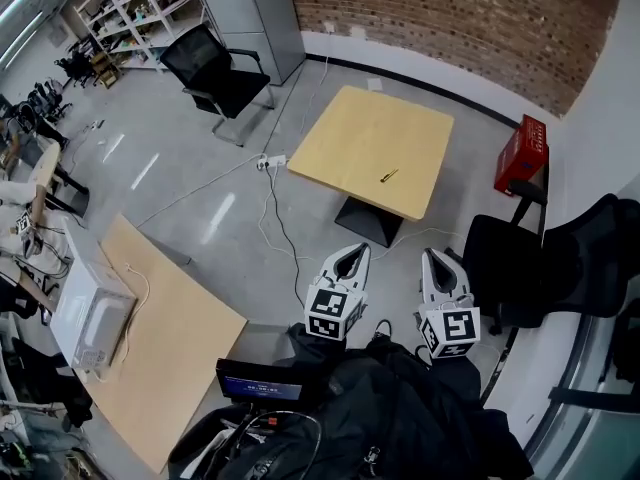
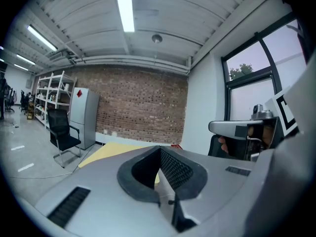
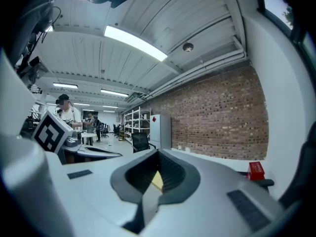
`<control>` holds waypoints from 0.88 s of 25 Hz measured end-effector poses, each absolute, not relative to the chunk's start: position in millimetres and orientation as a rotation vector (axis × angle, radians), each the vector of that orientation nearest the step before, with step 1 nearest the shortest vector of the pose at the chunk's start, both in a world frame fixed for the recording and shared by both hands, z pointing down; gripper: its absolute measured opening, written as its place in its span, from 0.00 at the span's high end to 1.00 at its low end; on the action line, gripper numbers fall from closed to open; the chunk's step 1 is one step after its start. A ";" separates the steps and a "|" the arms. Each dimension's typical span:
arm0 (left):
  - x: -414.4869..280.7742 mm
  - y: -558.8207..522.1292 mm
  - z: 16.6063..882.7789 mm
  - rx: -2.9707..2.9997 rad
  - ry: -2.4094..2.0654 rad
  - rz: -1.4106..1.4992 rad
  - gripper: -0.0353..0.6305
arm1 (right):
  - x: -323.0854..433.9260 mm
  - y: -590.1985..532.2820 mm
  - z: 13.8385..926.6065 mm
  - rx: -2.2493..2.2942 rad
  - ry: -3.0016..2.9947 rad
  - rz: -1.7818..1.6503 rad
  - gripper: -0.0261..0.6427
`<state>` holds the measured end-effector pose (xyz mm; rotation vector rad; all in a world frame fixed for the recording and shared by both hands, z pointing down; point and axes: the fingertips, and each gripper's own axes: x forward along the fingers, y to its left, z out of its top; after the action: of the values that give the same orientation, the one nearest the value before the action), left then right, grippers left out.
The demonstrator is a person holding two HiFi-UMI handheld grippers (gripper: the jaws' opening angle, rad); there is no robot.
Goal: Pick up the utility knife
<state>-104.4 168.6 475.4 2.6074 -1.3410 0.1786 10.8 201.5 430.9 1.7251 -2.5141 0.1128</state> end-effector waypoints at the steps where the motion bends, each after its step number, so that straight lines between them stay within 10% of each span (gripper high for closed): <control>1: -101.2 160.9 471.7 2.611 -1.351 0.171 0.95 | 13.1 193.3 427.6 1.720 -2.525 0.101 0.96; 22: -32.8 77.9 474.2 2.574 -1.424 0.210 0.95 | 84.5 106.3 439.1 1.645 -2.560 0.145 0.96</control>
<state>-32.8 77.9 474.2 2.5740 -1.4238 0.2098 84.5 106.3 439.1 1.6450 -2.5599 0.1452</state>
